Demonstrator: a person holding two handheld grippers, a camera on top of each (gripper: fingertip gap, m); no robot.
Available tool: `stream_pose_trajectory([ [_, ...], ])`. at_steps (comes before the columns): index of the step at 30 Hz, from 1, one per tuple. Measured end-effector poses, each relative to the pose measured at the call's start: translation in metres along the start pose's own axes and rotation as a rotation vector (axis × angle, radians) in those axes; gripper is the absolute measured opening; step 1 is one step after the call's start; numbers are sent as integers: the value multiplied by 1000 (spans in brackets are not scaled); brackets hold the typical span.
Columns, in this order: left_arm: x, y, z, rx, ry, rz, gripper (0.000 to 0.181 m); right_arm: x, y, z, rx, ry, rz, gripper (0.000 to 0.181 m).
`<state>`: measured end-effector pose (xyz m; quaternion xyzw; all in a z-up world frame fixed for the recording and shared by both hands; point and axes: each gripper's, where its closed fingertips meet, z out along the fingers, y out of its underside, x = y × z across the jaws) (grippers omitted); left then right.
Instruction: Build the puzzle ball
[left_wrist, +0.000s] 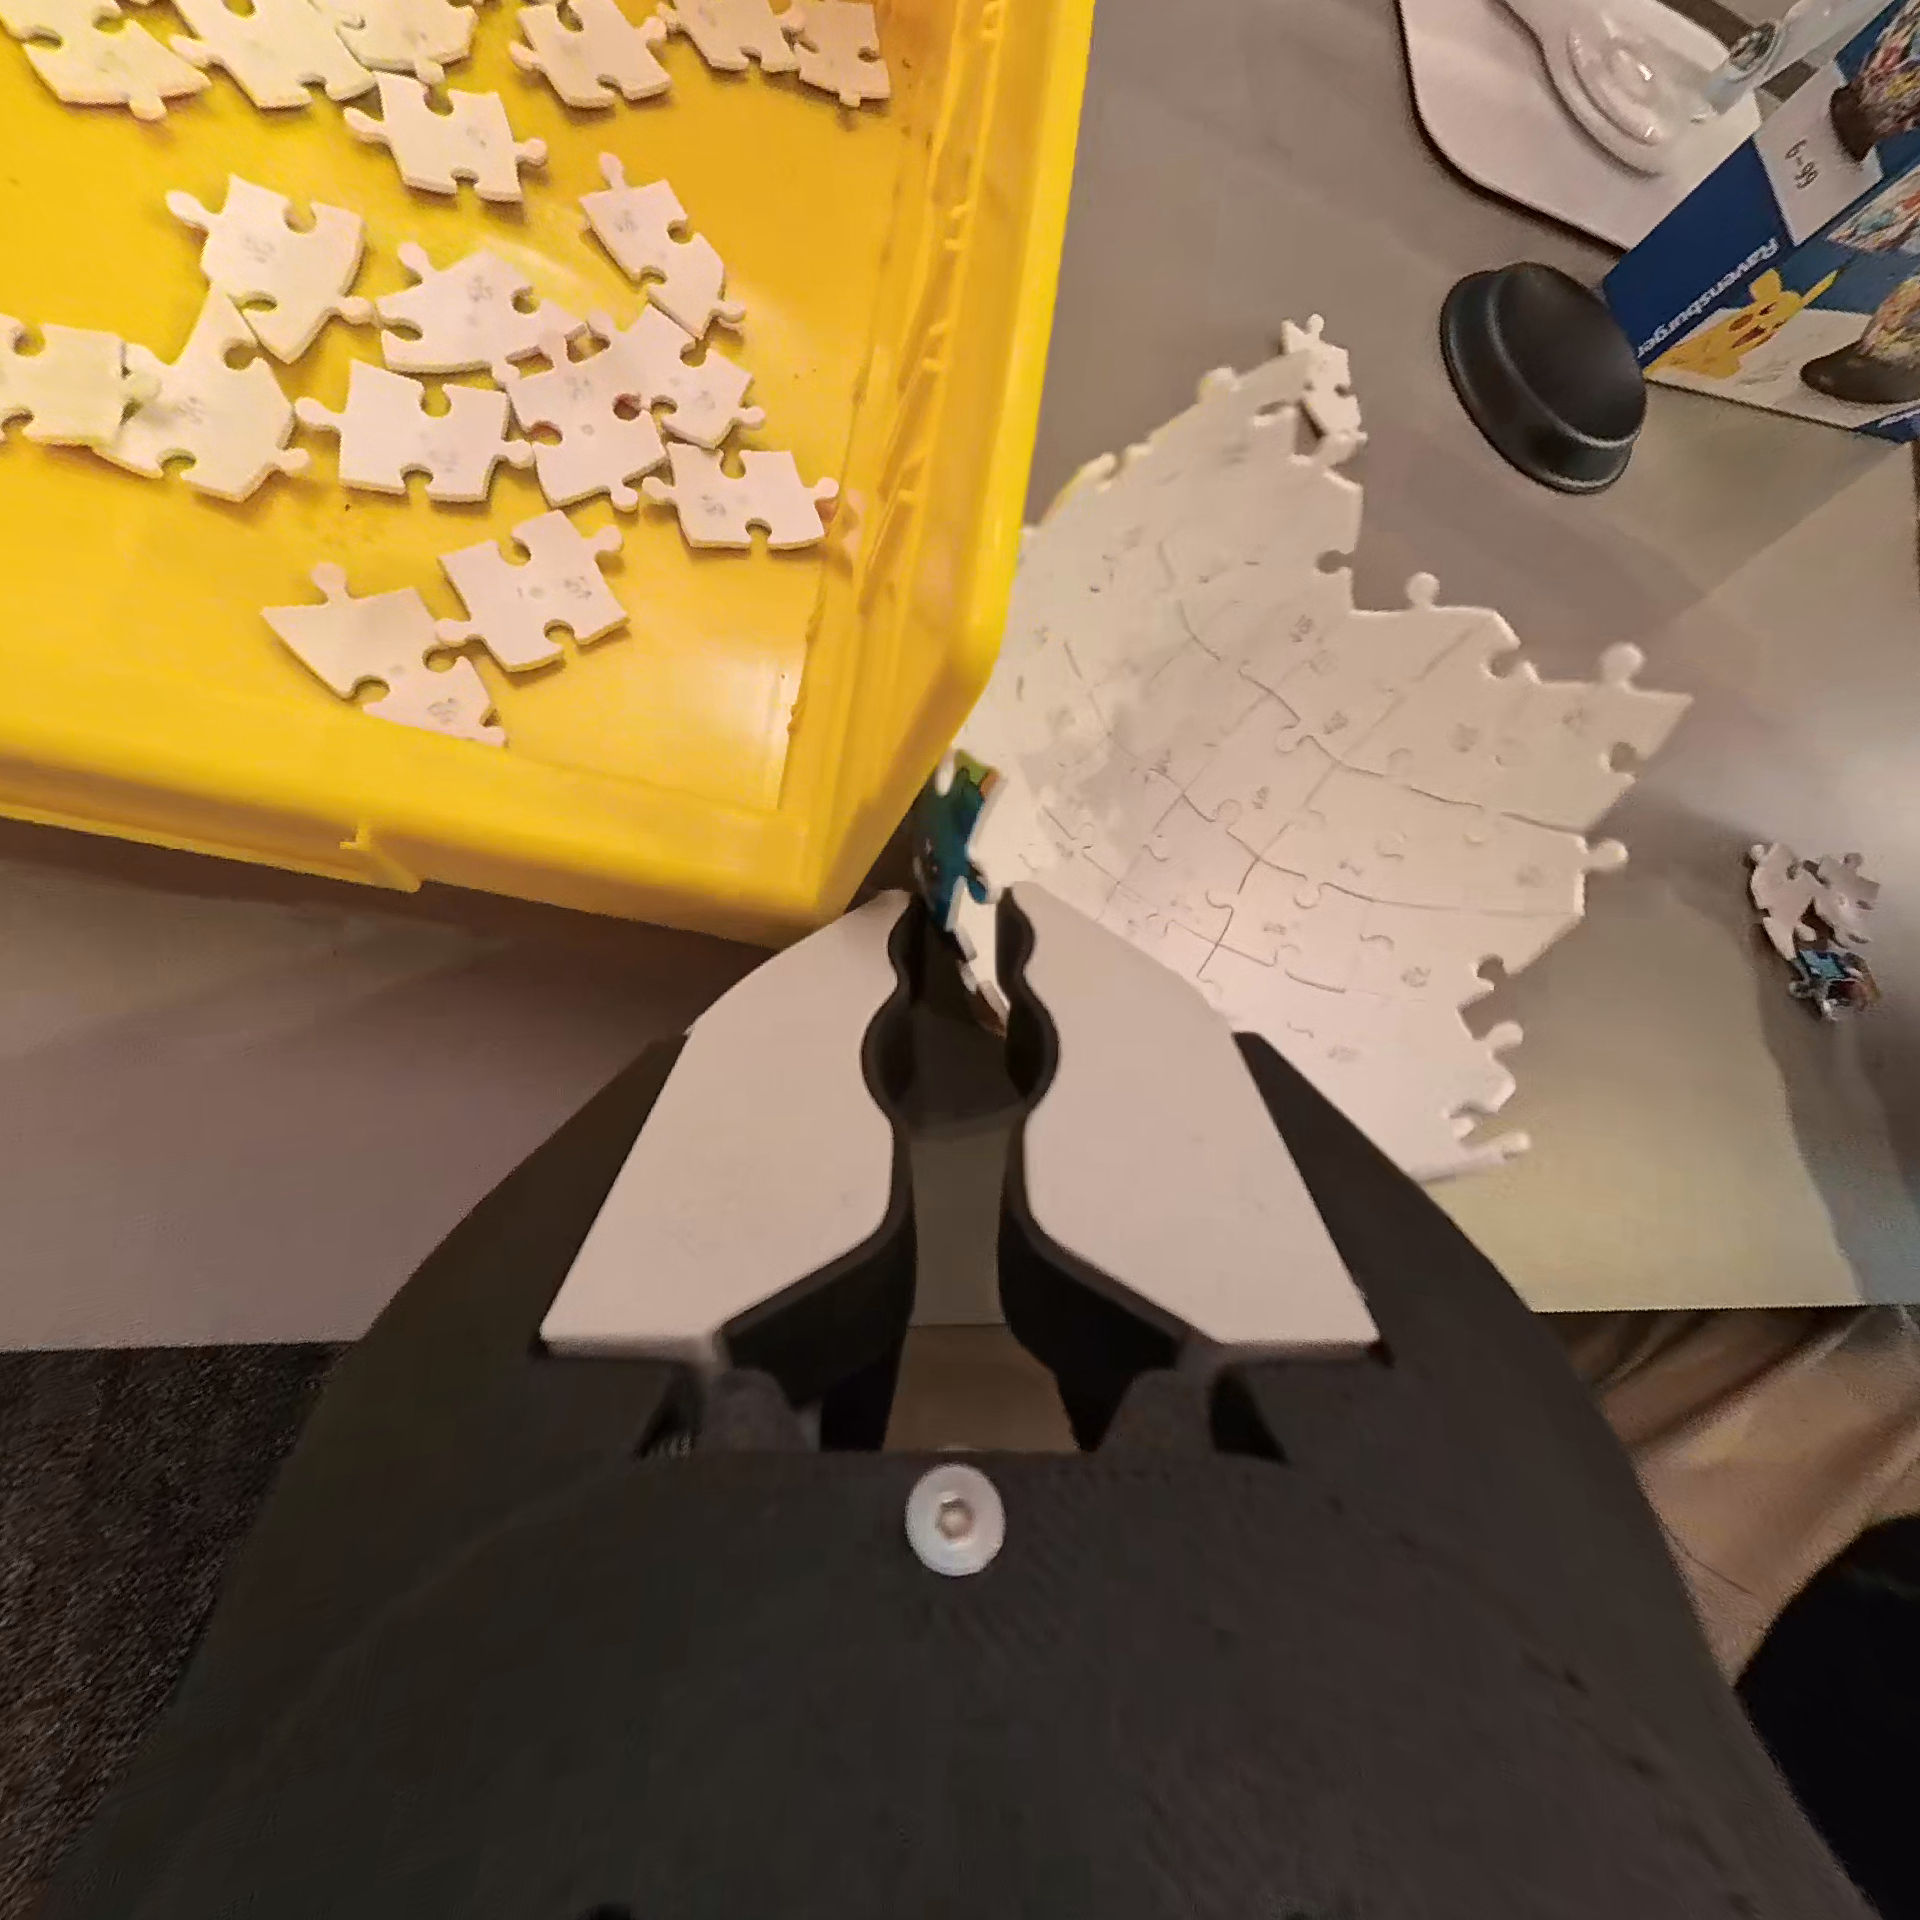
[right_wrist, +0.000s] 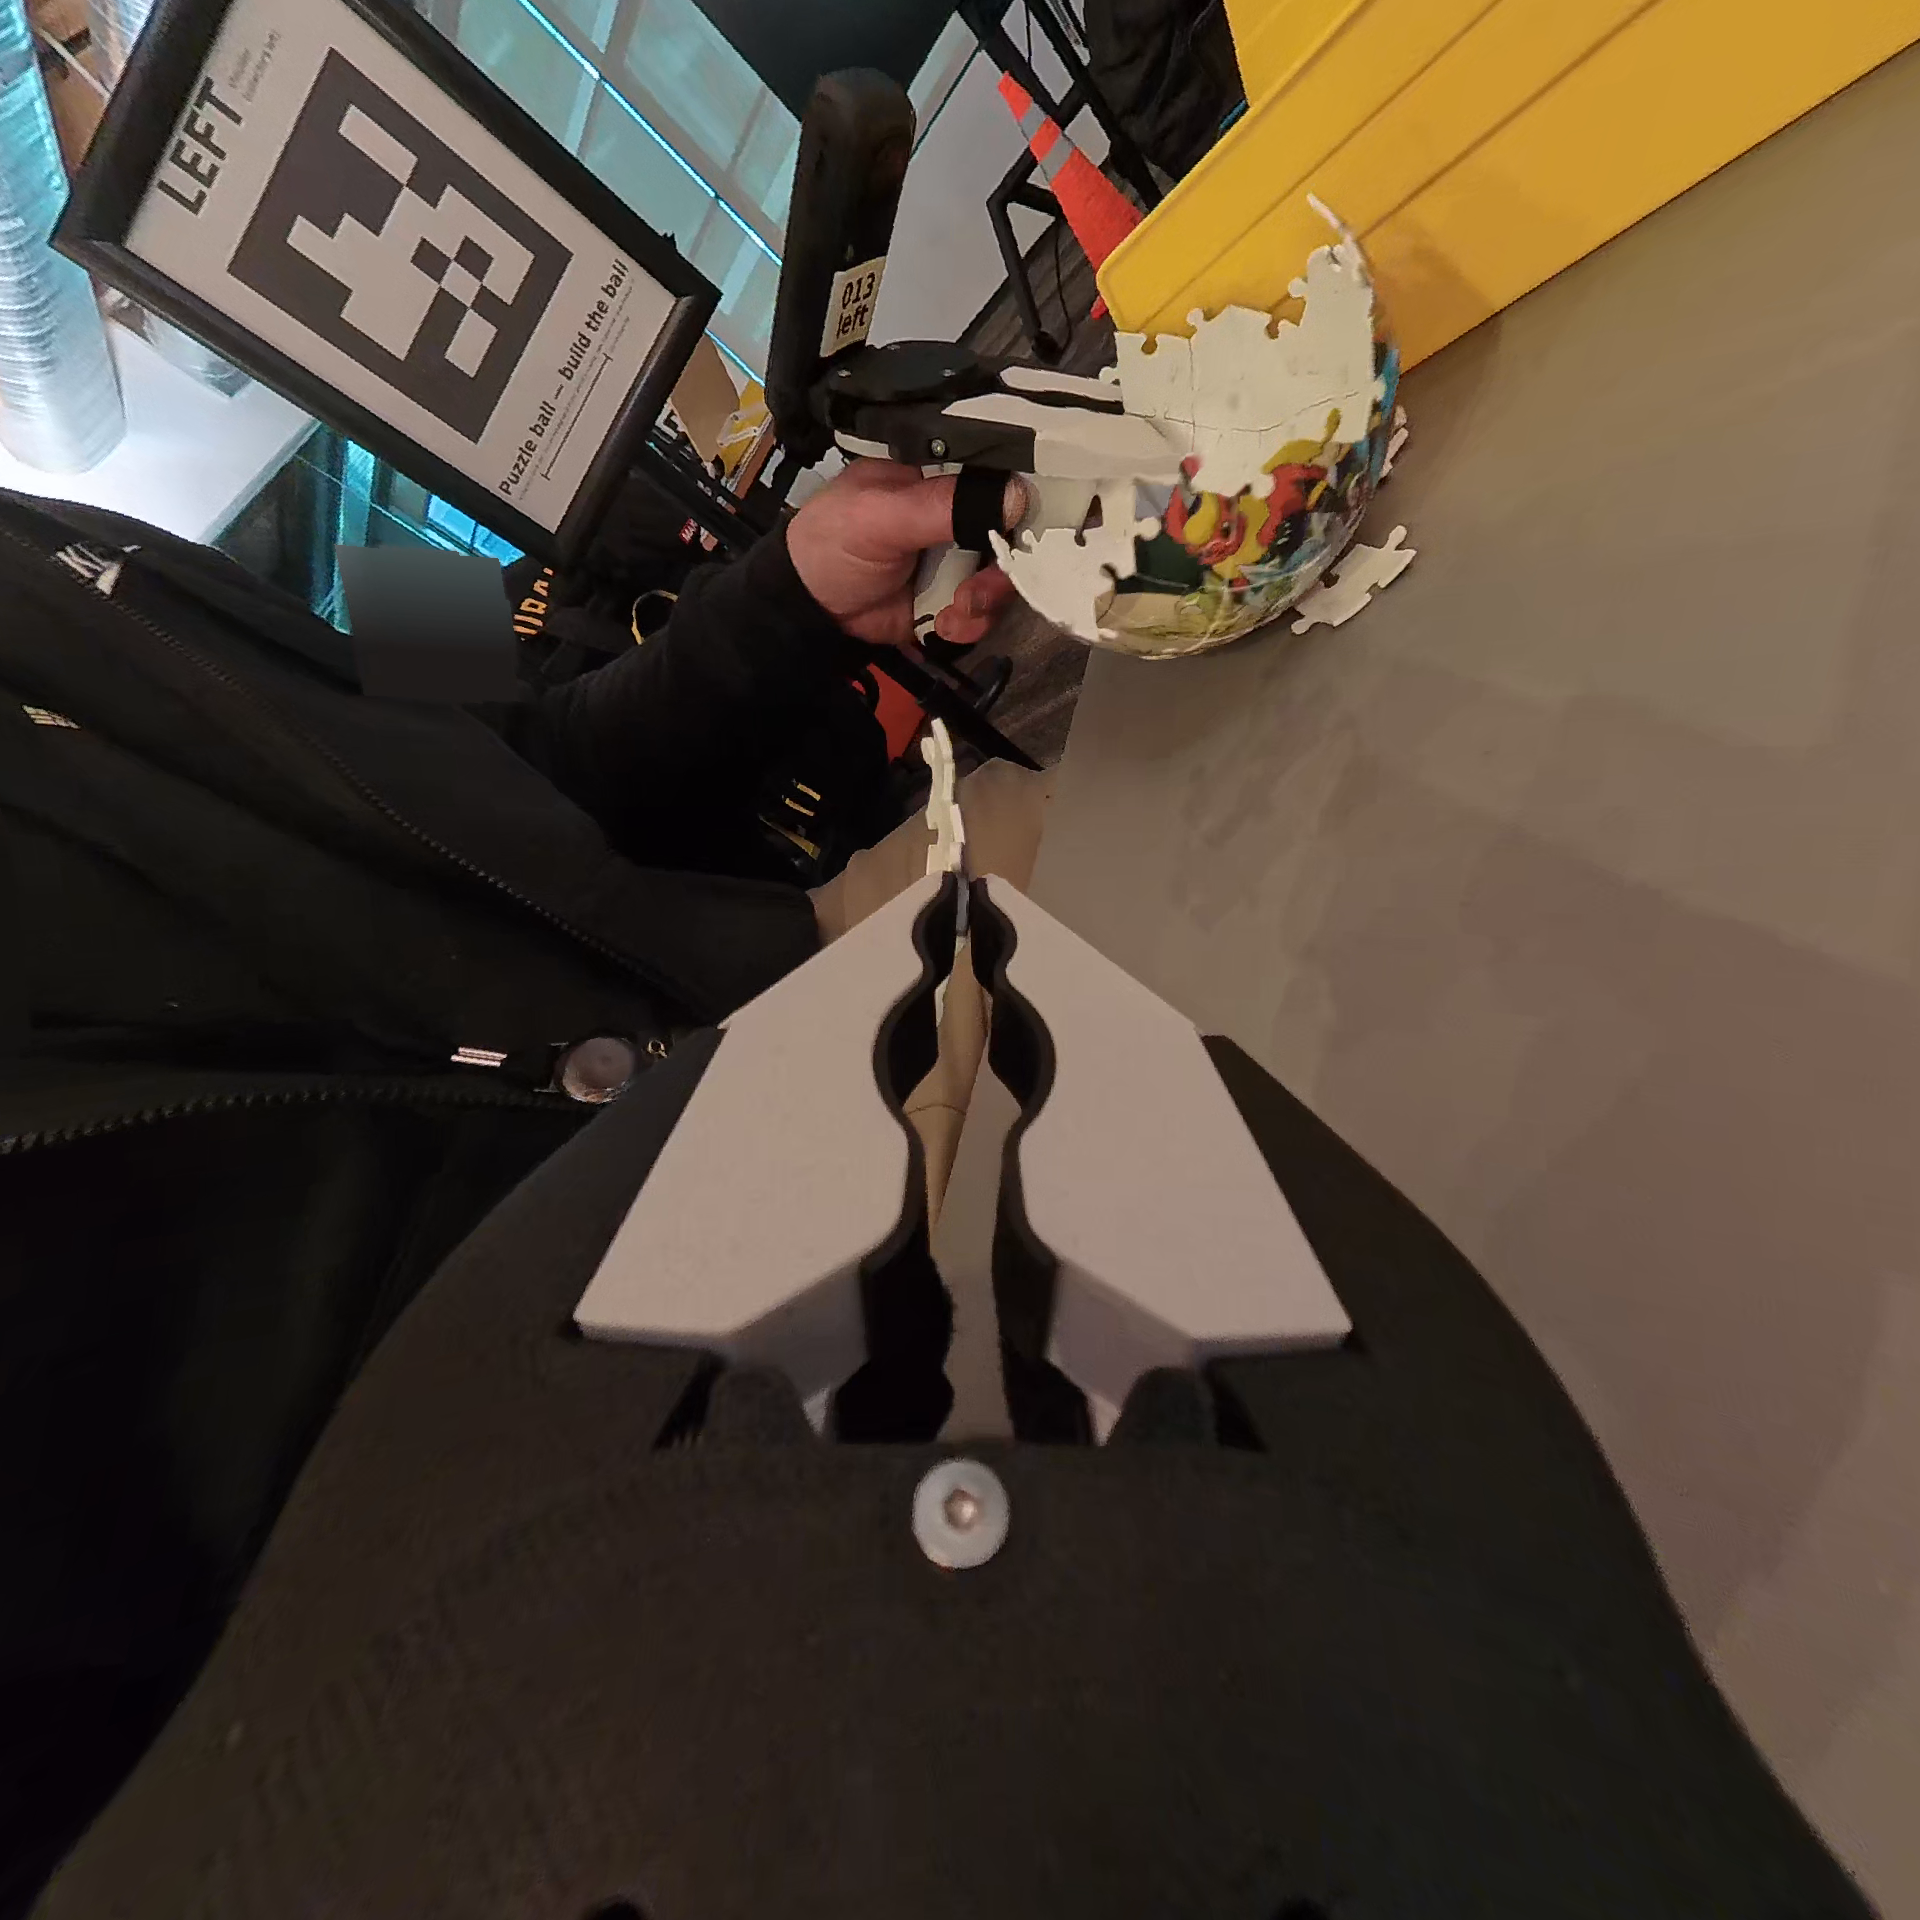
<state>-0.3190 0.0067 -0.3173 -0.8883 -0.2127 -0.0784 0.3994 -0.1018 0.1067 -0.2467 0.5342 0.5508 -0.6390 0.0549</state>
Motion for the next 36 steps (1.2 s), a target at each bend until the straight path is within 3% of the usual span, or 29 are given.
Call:
stream_pose_trajectory([
  [15,39,-21,14,-73,-73,303,2,24,-25,-6,70,231,-63,0],
  [22,66,-40,25,-151,-62,447,2,37,-24,-9,62,354,-93,0],
  [36,109,-54,64,-324,-97,632,3,70,-13,-46,67,595,-72,0],
])
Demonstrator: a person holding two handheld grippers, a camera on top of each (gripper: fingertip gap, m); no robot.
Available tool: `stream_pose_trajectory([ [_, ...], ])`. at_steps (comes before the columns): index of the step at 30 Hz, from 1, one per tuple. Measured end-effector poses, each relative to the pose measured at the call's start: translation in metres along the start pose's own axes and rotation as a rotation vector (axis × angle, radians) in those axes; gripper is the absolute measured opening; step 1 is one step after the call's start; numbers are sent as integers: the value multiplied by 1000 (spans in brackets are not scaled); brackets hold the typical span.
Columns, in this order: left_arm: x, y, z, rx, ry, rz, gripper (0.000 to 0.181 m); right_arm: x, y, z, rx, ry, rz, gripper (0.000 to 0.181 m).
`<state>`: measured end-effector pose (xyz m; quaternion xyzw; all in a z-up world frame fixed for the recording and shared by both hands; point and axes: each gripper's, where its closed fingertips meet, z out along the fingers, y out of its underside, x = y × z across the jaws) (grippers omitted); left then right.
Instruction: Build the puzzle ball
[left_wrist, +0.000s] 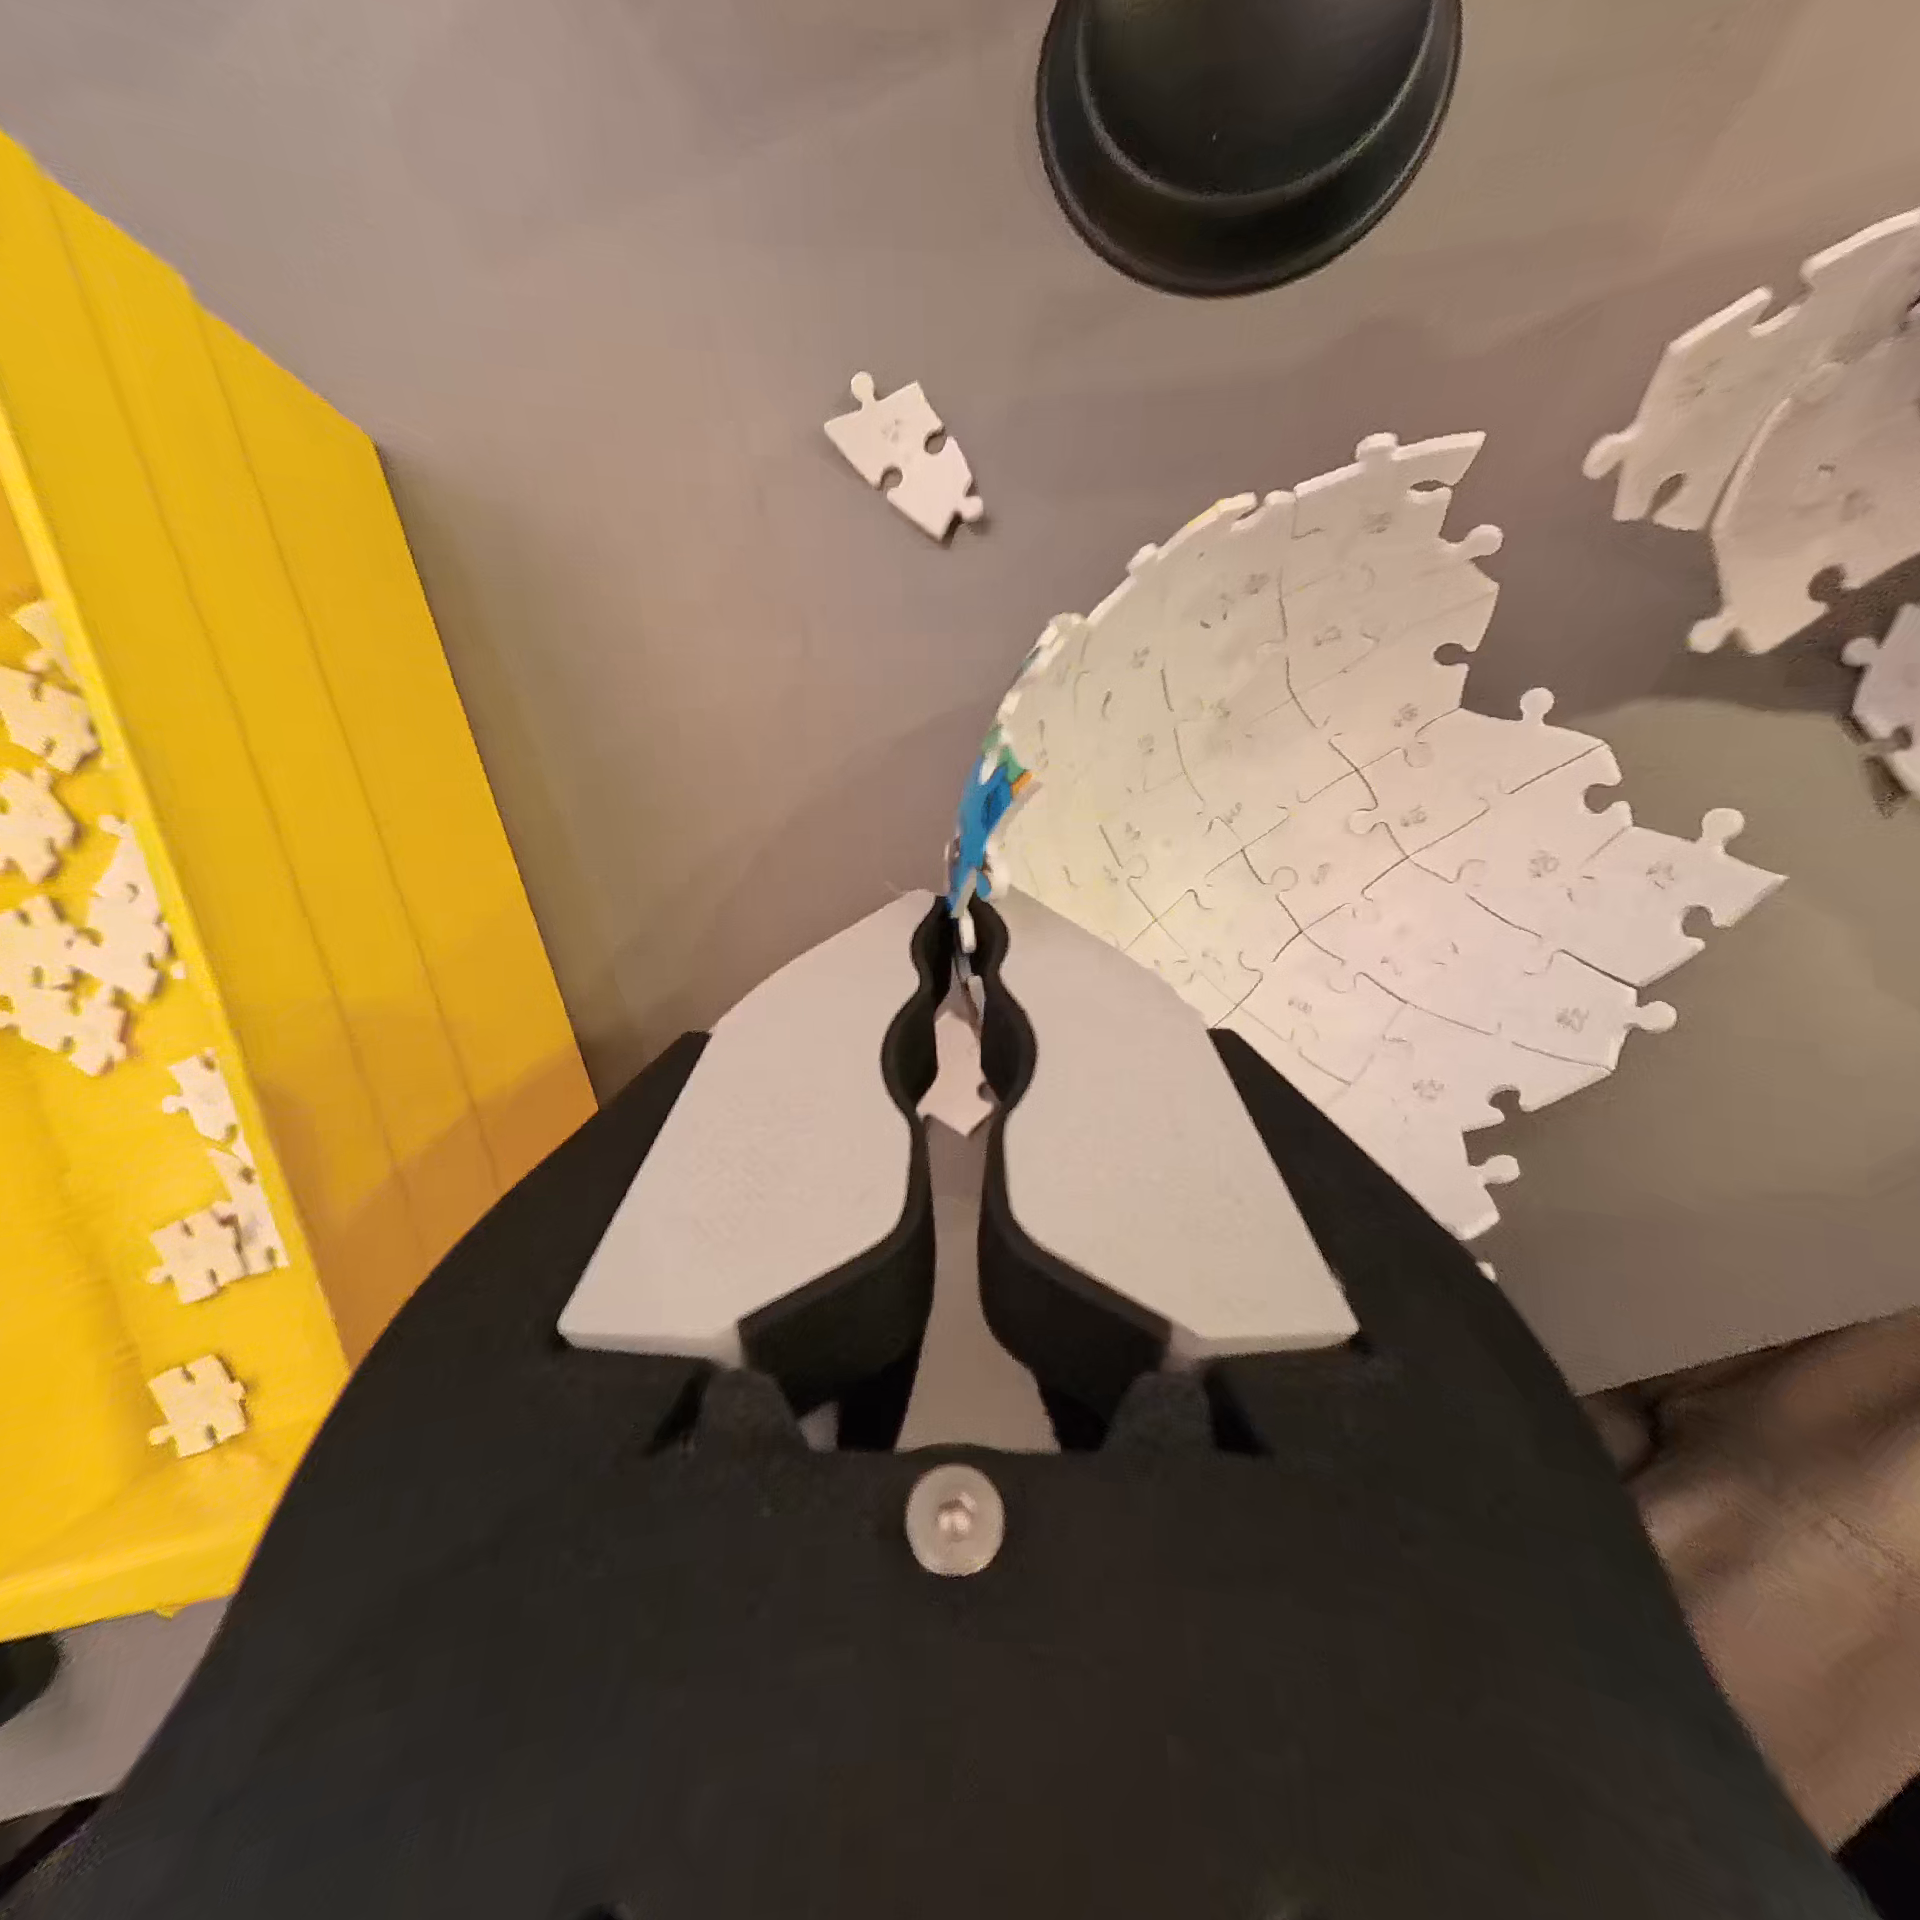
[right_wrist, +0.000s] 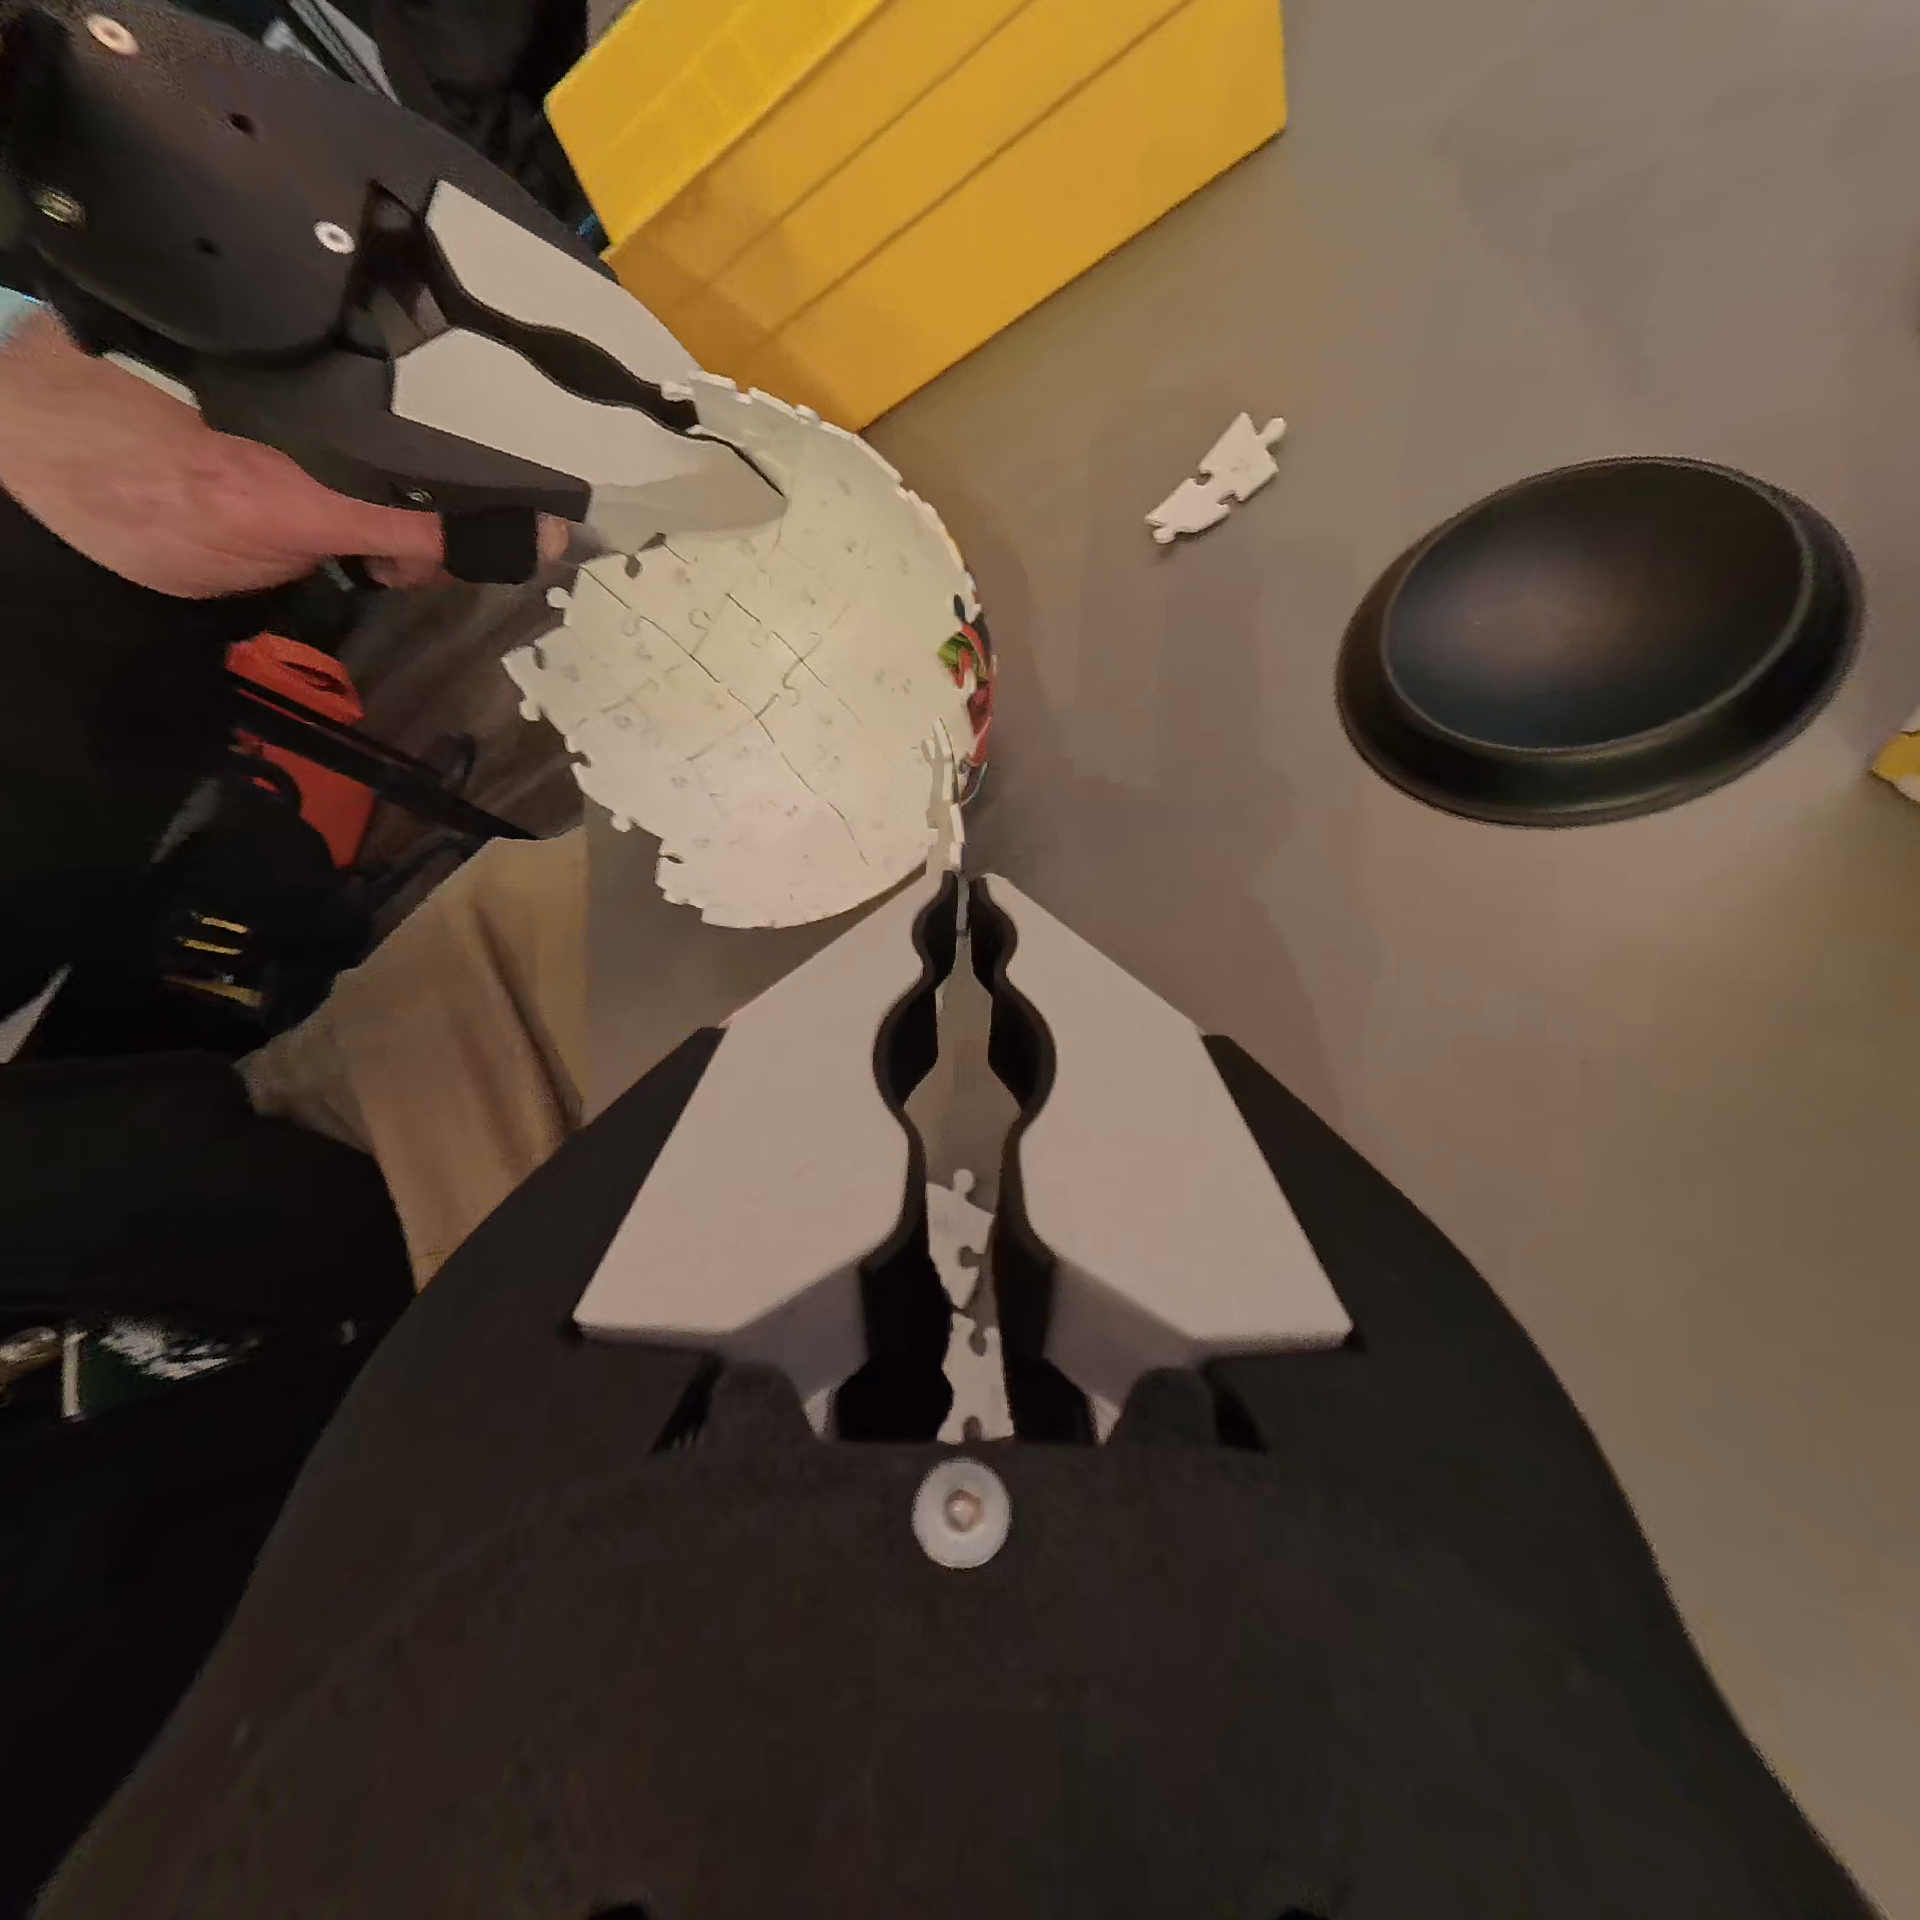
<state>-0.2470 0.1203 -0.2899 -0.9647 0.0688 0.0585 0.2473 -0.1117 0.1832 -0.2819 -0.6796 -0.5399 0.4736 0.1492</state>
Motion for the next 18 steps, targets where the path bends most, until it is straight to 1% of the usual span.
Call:
stream_pose_trajectory([
  [6,3,-17,8,-69,-13,30,2,14,-3,-4,37,58,15,0],
  [10,2,-26,11,-109,-38,44,3,24,-3,-4,43,130,-1,0],
  [18,6,-37,14,-146,-85,55,3,34,-8,-5,70,221,-1,0],
])
